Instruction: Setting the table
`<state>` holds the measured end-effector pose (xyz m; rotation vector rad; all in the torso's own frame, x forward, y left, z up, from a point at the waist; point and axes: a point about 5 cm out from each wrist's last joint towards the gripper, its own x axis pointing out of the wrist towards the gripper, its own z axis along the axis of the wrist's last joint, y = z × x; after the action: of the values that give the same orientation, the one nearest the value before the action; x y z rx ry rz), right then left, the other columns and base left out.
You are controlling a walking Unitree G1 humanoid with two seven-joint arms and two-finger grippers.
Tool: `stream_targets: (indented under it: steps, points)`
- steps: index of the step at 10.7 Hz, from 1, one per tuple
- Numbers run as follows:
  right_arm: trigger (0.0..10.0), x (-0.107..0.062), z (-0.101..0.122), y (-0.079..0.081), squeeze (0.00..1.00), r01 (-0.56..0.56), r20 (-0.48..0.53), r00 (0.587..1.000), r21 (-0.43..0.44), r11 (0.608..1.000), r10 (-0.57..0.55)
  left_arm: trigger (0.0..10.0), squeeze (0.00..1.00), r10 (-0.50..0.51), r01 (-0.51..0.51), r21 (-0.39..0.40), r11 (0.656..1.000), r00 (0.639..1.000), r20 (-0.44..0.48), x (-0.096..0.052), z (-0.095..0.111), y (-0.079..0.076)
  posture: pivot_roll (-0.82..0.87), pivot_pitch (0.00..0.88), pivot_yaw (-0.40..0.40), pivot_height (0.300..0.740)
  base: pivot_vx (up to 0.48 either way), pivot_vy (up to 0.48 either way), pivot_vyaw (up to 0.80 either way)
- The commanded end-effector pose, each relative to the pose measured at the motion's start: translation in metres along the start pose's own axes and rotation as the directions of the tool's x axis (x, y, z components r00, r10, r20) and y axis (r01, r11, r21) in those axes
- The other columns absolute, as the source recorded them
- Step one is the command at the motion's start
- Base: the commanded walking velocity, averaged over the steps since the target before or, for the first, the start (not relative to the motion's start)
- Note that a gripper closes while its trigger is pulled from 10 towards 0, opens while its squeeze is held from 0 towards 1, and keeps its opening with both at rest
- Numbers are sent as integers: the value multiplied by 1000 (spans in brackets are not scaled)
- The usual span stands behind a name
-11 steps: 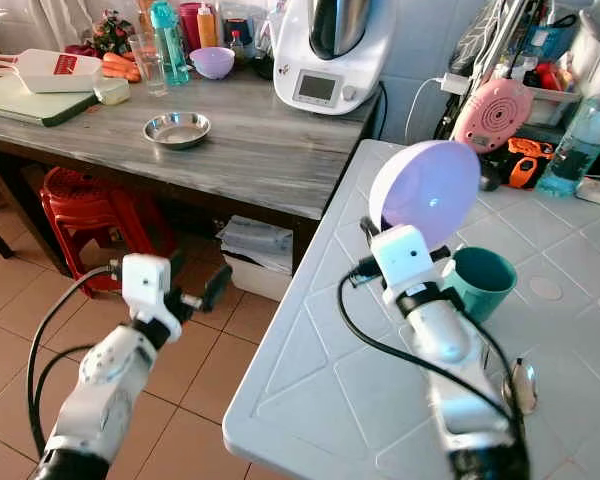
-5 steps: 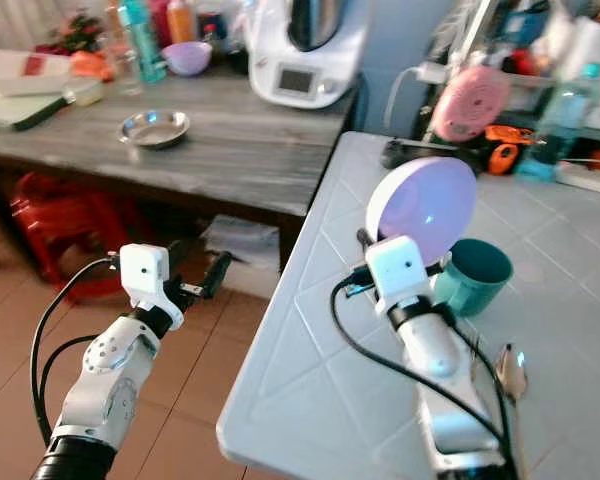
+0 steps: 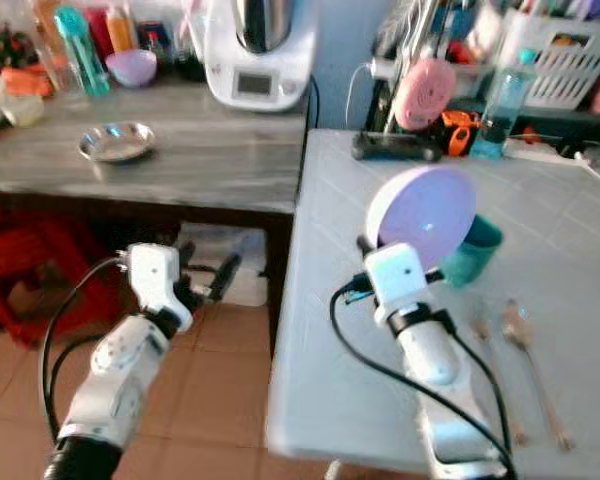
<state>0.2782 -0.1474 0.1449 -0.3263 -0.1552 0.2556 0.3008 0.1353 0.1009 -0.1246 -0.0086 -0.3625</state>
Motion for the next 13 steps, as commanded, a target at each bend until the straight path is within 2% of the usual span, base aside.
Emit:
stream_targets:
  steps: [1,13]
  points:
    - [10000,2,5,-2,0,2,19,1000,-16,1000,-2,10000,0,4,-4,7,1000,1000,6,0,3,2,28,0,1,740,0,412,0]
    - [10000,0,9,3,0,-33,37,999,-34,999,34,10000,0,29,-29,19,999,1000,7,1,0,5,22,0,1,740,0,416,0]
